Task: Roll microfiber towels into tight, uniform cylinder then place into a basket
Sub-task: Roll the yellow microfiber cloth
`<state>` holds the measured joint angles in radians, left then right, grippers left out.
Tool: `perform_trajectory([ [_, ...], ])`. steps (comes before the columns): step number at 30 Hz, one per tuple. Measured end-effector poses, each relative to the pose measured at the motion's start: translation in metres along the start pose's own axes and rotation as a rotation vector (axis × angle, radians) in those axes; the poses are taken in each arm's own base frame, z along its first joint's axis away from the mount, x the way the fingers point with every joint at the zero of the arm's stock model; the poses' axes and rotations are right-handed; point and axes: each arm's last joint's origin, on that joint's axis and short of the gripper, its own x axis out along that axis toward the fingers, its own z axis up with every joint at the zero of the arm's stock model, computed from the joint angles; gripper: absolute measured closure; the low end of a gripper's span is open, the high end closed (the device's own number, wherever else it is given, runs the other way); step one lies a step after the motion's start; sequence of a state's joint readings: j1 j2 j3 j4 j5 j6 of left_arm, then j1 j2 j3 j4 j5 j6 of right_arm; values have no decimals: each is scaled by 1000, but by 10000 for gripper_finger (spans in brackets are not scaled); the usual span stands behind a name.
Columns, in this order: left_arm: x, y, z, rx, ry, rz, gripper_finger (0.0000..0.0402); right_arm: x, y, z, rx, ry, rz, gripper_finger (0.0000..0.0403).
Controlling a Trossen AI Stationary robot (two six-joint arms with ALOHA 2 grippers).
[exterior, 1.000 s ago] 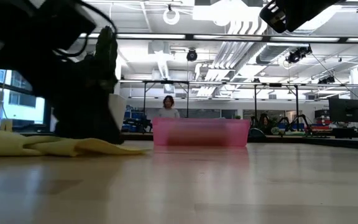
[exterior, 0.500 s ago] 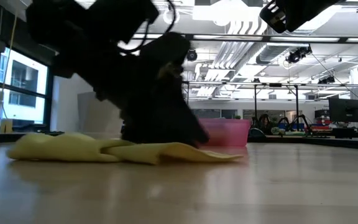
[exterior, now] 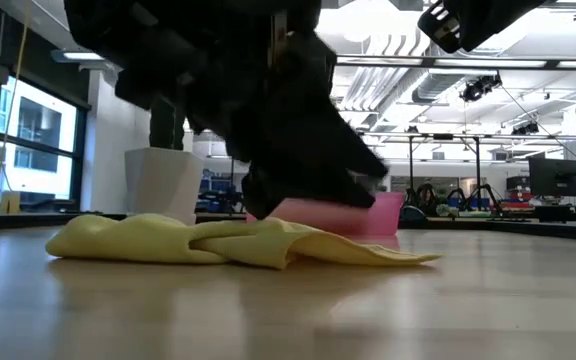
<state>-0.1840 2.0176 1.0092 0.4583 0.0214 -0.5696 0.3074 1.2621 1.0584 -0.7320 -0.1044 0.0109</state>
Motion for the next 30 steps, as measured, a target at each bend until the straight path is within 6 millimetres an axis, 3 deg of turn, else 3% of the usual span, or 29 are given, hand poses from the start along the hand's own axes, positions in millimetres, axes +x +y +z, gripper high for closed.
perform_trajectory([
  [7,-21,-13,20,32,-33,-11,261,0,0,0,0,0,0,295],
  [14,-59,-14,29,108,58,220,261,0,0,0,0,0,0,295],
  [21,-108,-3,13,-17,292,600,261,0,0,0,-1,-4,0,295],
  [25,-118,3,1,-108,368,739,261,0,0,1,-1,-7,0,295],
  [30,-112,11,-10,-136,377,763,261,0,0,1,-1,-11,0,295],
])
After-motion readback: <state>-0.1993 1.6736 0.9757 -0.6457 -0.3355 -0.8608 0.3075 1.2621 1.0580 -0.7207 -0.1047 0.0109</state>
